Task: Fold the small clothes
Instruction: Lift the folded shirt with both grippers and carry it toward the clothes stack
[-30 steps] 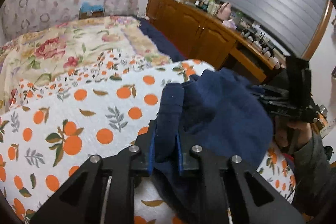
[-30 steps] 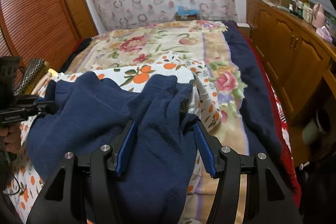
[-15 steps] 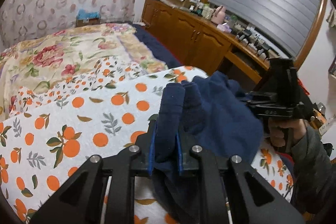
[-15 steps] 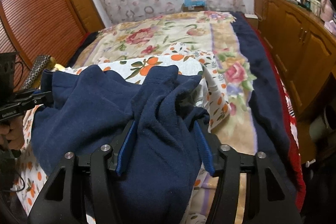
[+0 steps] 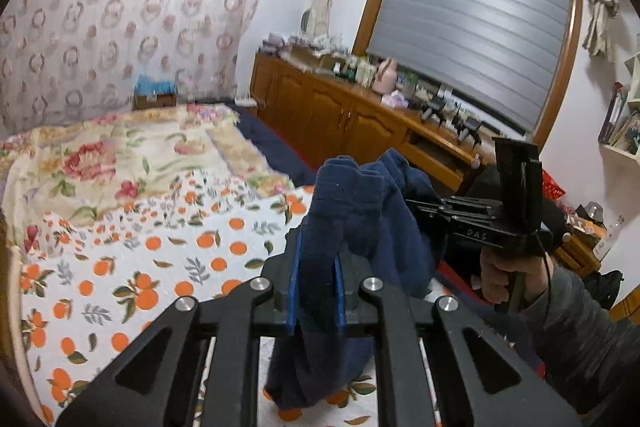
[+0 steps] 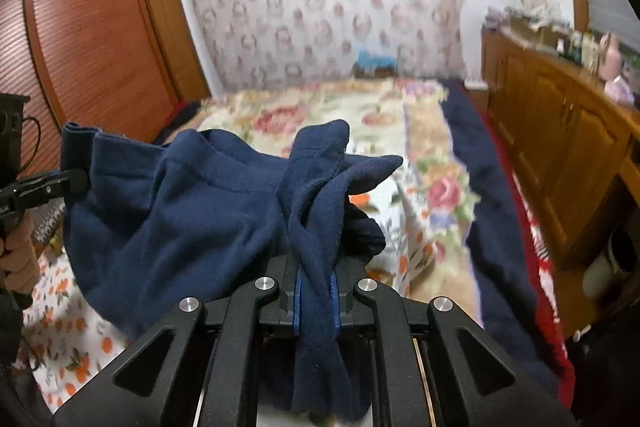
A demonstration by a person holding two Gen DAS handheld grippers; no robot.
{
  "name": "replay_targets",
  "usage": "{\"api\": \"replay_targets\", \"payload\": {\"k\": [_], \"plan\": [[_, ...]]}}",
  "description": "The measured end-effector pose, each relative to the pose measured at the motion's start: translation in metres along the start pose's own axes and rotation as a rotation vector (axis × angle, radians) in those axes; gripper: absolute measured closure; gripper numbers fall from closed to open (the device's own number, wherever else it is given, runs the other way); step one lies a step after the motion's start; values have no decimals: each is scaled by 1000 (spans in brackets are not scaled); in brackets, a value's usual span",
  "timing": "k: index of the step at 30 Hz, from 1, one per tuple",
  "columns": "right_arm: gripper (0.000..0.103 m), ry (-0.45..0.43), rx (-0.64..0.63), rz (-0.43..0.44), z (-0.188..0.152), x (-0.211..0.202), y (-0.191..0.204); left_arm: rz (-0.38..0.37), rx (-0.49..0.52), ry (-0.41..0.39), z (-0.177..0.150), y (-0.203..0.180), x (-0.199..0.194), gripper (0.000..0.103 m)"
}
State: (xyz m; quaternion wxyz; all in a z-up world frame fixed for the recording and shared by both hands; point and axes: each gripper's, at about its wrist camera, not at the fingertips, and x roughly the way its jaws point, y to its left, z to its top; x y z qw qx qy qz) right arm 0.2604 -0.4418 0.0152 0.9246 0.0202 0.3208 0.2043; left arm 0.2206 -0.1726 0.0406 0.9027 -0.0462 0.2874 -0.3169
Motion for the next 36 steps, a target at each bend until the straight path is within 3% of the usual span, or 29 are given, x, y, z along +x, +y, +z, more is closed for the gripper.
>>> {"api": "replay_targets", "payload": {"k": [9,20,29,36], "plan": [[96,-114,-73,45,37,-27,51,114,12,-103,4,11,-76,92],[96,-122,-202,166,71,3,148,277,-48,-185,-23,62,-170,92],[96,-131,-367,262,117,36,261,409,-180,-290,-65,133,-236,92],[96,-104,-546,319,154,101,374,540,-361,-363,-123,200,-260,92]]}}
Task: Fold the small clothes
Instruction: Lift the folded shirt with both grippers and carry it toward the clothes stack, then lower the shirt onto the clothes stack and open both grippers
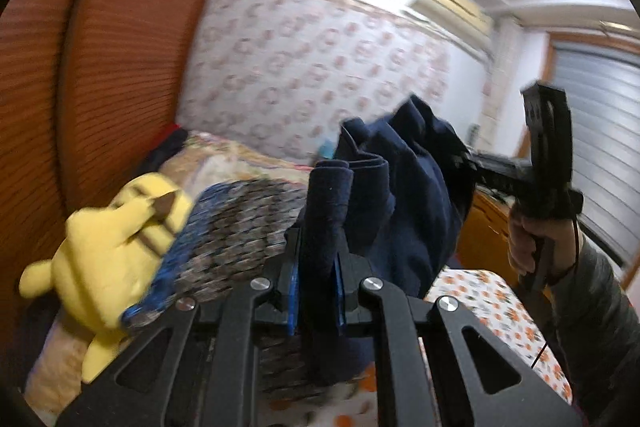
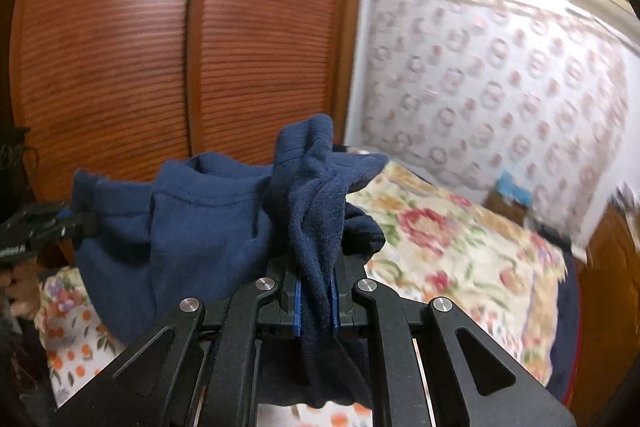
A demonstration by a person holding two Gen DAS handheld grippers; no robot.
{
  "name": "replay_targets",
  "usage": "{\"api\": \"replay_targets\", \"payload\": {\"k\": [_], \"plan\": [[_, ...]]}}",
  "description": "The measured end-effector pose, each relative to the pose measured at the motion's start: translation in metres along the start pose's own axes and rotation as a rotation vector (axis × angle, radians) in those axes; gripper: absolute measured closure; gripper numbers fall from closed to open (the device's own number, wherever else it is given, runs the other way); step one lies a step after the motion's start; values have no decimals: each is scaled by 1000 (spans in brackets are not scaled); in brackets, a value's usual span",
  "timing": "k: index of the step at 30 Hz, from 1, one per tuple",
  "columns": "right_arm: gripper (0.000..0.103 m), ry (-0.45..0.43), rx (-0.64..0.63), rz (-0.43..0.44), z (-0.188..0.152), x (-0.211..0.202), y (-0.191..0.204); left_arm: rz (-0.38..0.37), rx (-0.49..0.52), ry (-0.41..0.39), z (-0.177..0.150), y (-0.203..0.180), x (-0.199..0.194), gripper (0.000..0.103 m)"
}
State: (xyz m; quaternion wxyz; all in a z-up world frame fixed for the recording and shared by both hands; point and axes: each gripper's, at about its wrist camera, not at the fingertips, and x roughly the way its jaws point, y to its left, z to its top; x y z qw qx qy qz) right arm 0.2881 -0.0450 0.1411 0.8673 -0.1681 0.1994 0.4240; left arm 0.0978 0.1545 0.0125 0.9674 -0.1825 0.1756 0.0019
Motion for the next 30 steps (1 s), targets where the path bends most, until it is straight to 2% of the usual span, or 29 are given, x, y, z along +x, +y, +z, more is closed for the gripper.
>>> {"api": "replay_targets", "payload": {"k": [3,6,9,11,14,15,17,18,19,20,21,22,24,26,30], "plan": [[96,36,-62,36,20,51,23,60,-76,16,-21,32,7,92],[96,97,-114,68,33,114,51,132,-100,47,-40,50,16,92],[96,150,-140,95,33,170,73,157,-128,58,-48,60,21,91],[95,162,-154,99,28,188,83,169,-138,82,-53,64,24,91],[87,185,-161,77,23,203,89,177,-154,103,-57,69,25,88],[80,192,-153,69,22,204,87,175,-152,103,-58,70,24,87],[69,185,-106,48,22,200,78,181,-132,107,-55,67,18,79],[60,178,-81,44,22,195,71,186,-118,104,-52,67,16,76],[57,170,-51,21,23,191,63,191,-91,98,-49,62,12,70],[57,166,-31,7,22,186,58,191,-77,94,-47,62,11,62],[57,160,-14,14,22,180,57,190,-61,89,-46,59,7,59],[57,151,3,35,20,175,55,189,-46,87,-45,57,5,56],[57,148,26,67,13,170,57,191,-9,84,-41,51,1,43],[57,174,40,101,0,175,60,195,49,84,-40,40,-4,42],[56,226,27,44,-30,195,72,198,117,83,-37,22,-10,42]]}}
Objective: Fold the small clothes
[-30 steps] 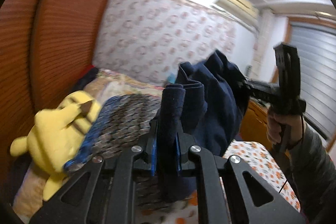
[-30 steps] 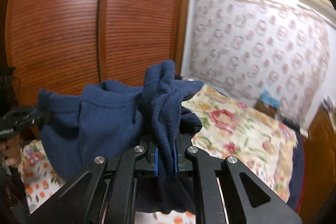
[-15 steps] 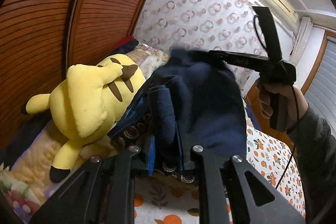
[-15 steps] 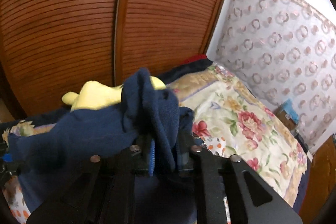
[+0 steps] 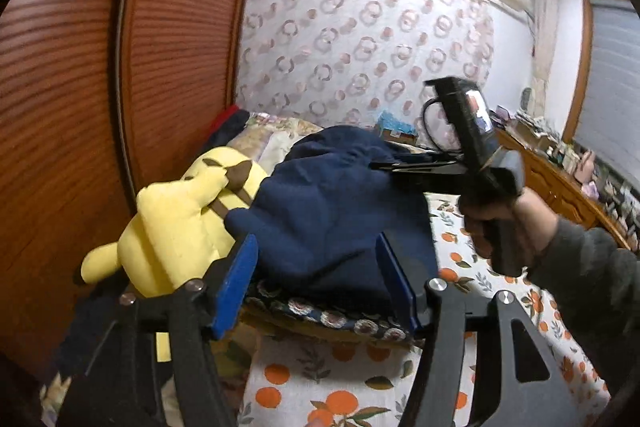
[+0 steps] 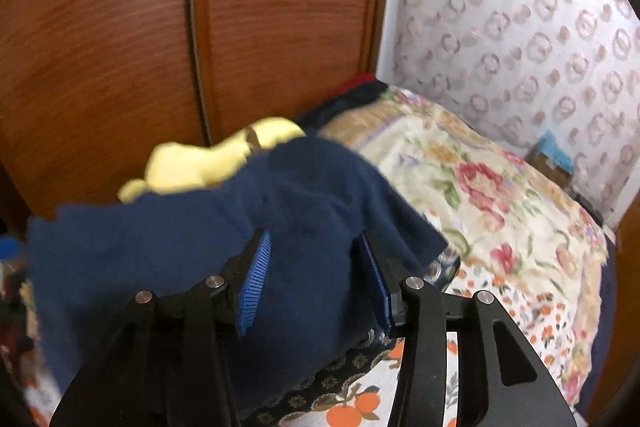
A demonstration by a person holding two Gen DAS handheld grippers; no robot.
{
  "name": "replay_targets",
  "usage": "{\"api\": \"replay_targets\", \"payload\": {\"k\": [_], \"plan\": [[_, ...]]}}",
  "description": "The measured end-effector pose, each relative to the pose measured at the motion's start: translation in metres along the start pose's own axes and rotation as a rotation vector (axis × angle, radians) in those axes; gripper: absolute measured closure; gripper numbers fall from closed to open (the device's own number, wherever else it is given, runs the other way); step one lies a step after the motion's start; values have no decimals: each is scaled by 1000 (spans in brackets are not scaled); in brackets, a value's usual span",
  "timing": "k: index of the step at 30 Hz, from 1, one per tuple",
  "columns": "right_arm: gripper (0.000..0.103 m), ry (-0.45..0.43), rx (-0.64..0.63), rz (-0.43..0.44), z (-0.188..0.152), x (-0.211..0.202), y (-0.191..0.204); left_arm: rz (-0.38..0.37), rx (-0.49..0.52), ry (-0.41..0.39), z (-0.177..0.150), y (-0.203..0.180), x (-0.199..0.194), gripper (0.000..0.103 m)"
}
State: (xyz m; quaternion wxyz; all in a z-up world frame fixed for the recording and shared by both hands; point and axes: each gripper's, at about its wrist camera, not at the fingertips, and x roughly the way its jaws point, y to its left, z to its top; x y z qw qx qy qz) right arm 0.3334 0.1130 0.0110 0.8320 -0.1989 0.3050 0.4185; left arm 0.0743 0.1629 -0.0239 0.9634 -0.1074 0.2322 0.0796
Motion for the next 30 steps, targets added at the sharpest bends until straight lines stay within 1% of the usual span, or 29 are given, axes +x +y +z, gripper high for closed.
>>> {"api": "replay_targets", "payload": {"k": [1,3,4,6,9,11,14,17,19,21,25,27,30], "plan": [[55,-3,13,-14,-7,4,-1,-4,20,5,1,-6,-2,42],[55,-32,66,-6,-12,-2,-9,3,54,10,3,-15,-5,42],[55,-48,93,-3,-14,-10,-12,9,77,10,3,-21,-6,42],[55,-69,106,-13,-17,-30,-14,-4,97,2,4,-31,-11,42],[55,-117,126,-41,-29,-73,-14,-37,110,-17,5,-44,-19,42],[55,-138,149,-53,-43,-104,-15,-40,122,-24,6,-54,-23,42],[53,-170,171,-81,-70,-151,-11,-65,141,-28,5,-71,-28,42],[45,-189,199,-120,-98,-192,-8,-88,158,-36,6,-88,-33,42],[35,-192,216,-139,-116,-217,-6,-99,164,-44,6,-100,-37,42],[31,-193,239,-174,-131,-237,-4,-106,178,-43,6,-113,-40,42],[25,-213,274,-254,-160,-278,-2,-137,191,-39,8,-132,-45,42],[24,-227,294,-276,-170,-293,-4,-147,200,-42,9,-140,-48,42],[22,-245,310,-333,-181,-315,-3,-160,214,-50,11,-152,-53,41]]}}
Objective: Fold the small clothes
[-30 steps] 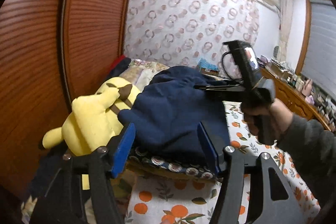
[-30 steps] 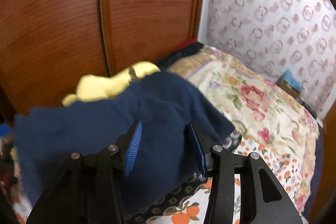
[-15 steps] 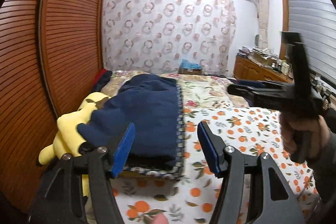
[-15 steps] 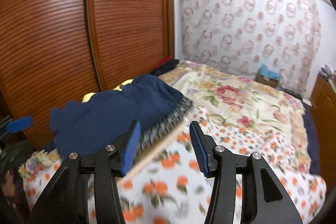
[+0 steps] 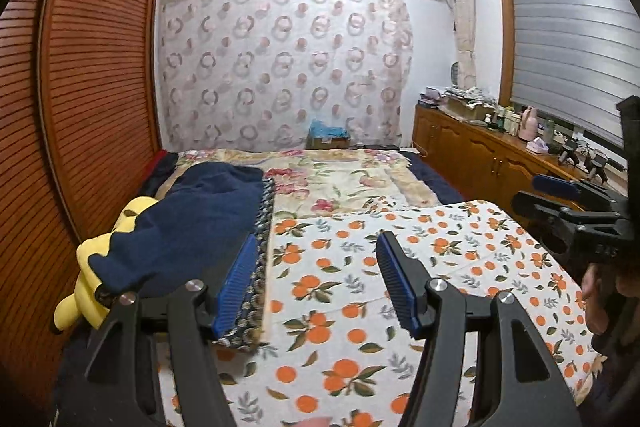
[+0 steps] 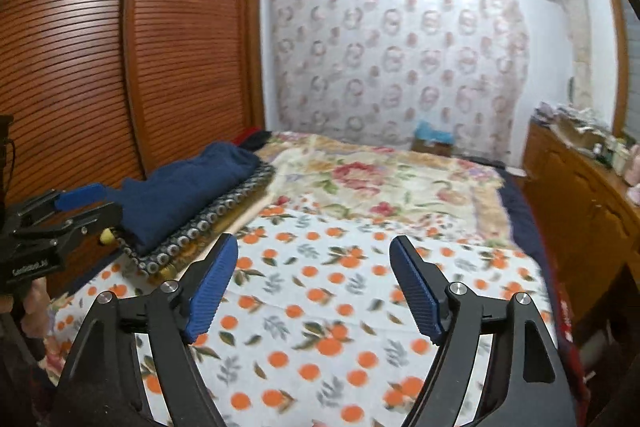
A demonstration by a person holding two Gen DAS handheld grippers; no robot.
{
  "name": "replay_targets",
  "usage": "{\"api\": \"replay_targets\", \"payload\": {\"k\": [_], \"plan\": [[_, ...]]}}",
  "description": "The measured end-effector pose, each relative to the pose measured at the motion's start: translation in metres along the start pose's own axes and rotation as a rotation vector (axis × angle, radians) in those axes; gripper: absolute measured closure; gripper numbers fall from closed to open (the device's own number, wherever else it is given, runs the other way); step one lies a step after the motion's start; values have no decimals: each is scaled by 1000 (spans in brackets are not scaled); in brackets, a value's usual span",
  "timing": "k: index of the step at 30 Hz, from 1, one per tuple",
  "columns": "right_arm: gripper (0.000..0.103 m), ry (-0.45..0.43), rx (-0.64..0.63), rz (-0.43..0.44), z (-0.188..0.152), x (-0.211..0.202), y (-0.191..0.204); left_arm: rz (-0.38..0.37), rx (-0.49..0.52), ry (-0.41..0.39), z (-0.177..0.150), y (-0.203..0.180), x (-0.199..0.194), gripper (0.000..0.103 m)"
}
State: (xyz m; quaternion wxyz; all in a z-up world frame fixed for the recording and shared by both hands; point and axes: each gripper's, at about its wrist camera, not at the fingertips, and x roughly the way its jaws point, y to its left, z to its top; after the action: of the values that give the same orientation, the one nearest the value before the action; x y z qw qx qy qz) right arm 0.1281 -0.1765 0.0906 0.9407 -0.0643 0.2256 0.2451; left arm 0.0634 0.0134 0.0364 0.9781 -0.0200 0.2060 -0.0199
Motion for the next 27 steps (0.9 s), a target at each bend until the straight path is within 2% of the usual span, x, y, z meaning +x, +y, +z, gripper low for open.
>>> {"api": "replay_targets", "payload": {"k": [8,17,27], "plan": [[22,-54,66,-98,-8,-42,-22,-12,13,-3,7,-20,-6,41],[22,-74,103,-154,-15,-50,-35,-12,24,-1,7,-26,-5,41],[22,-77,108,-173,-17,-50,-36,-11,25,-6,10,-29,-7,41]]}}
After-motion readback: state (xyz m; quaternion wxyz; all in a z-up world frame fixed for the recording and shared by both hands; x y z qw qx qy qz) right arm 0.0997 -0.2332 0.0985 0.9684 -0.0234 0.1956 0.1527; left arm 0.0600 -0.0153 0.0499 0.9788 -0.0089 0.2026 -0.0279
